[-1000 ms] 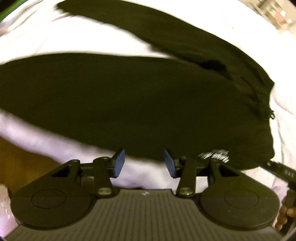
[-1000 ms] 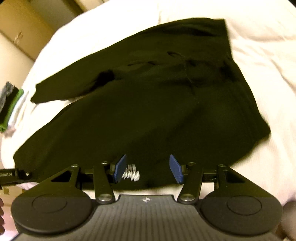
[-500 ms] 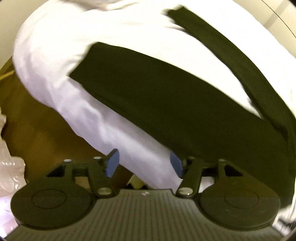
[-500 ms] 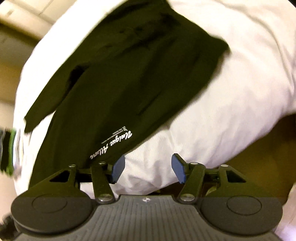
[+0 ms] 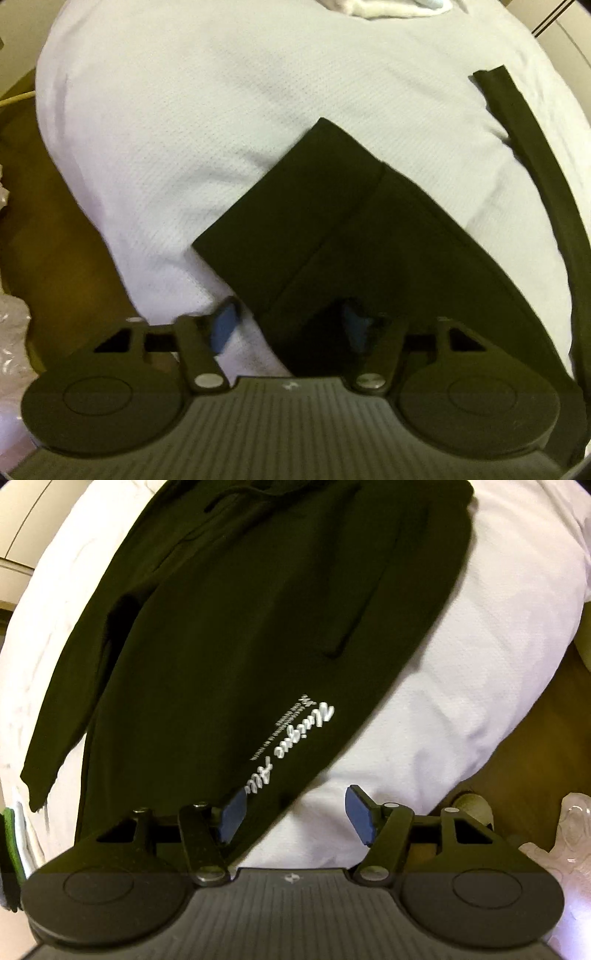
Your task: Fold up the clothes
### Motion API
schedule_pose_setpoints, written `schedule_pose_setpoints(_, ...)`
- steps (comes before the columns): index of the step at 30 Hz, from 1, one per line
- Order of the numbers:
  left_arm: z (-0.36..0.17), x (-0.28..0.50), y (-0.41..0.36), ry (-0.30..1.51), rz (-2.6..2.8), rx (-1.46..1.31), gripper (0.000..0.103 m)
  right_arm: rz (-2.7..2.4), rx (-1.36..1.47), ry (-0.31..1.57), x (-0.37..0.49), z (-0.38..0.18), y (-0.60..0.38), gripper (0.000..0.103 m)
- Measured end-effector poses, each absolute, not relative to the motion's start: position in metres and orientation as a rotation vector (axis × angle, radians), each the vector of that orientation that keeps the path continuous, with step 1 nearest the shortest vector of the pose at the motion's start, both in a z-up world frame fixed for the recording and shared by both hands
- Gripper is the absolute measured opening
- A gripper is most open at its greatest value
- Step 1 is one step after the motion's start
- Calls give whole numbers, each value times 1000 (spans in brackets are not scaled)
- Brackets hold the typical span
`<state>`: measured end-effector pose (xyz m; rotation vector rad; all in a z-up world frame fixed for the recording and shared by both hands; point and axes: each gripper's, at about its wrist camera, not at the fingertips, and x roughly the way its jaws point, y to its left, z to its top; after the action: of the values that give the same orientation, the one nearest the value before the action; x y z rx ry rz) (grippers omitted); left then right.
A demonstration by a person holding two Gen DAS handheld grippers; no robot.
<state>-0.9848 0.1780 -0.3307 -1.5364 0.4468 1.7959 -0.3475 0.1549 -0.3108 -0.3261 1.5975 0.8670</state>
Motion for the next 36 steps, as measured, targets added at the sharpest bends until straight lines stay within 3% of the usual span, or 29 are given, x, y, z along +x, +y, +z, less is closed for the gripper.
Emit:
schedule_pose_setpoints(2, -323, -989, 179, 444, 1796, -1501, 9, 848, -328, 1582, -350, -307, 156, 62)
schedule_pose_setpoints(4, -309, -1001, 179, 417, 1786, -1460, 7, 838, -311, 1575, -351, -299, 154, 62)
schedule_pose_setpoints(10, -265, -1001, 193, 528, 1688, -1152, 8, 840, -280, 1567, -354, -280, 148, 62)
schedule_pose_setpoints(15, -334, -986, 189, 752, 1690, -1258, 14, 812, -317, 1585, -363, -283, 133, 62)
schedule_pose_setpoints(18, -324, -981, 194, 781, 1729, -1240, 17, 782, -329, 1591, -357, -288, 126, 62)
schedule_pose_setpoints(21, -309, -989, 189, 812, 1792, -1221, 37, 769, -316, 1563, -345, -285, 119, 62)
schedule_pose_setpoints(26, -297, -1003, 175, 859, 1900, -1298, 27, 772, -294, 1518, -327, -277, 109, 71)
schedule_pose_setpoints(31, -276, -917, 191, 976, 1698, -1220, 28, 773, -373, 1528, -323, -285, 105, 71)
schedule_pose_setpoints(36, -230, -803, 184, 1025, 1482, -1111, 37, 962, -521, 1428, -345, -253, 111, 71)
